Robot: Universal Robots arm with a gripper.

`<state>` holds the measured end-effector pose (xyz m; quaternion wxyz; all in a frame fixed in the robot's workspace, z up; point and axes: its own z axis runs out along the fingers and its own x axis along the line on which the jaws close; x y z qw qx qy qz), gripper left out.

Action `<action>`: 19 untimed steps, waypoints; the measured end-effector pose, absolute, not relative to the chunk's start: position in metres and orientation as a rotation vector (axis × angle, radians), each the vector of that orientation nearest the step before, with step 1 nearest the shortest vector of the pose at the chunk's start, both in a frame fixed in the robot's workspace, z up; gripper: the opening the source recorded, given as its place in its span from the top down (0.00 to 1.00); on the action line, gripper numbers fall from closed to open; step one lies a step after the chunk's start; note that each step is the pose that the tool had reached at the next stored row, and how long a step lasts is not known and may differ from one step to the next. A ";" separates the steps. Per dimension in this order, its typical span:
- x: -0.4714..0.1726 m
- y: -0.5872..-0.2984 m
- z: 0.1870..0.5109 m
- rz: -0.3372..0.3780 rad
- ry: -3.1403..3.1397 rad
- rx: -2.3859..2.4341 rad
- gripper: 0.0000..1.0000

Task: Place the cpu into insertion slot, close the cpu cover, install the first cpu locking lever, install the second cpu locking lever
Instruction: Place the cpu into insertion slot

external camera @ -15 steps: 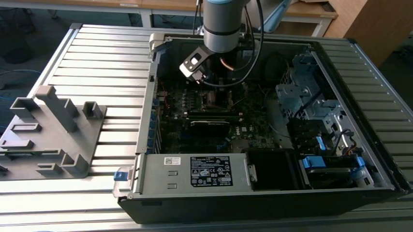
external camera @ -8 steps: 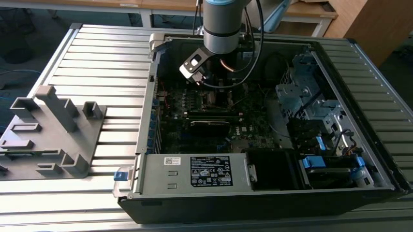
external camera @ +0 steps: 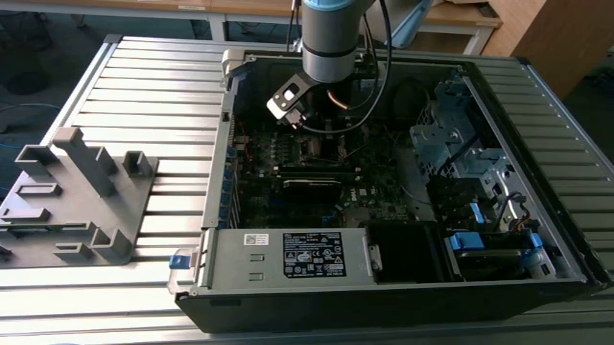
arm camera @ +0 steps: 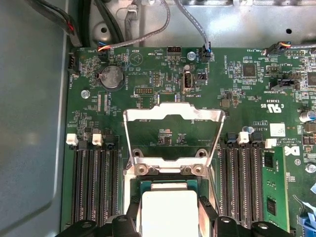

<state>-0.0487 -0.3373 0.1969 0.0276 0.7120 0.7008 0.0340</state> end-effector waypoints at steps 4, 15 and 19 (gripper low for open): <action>-0.049 -0.337 0.196 0.106 2.164 2.198 0.46; -0.049 -0.337 0.195 0.108 2.163 2.197 0.46; -0.049 -0.337 0.195 0.109 2.162 2.197 0.46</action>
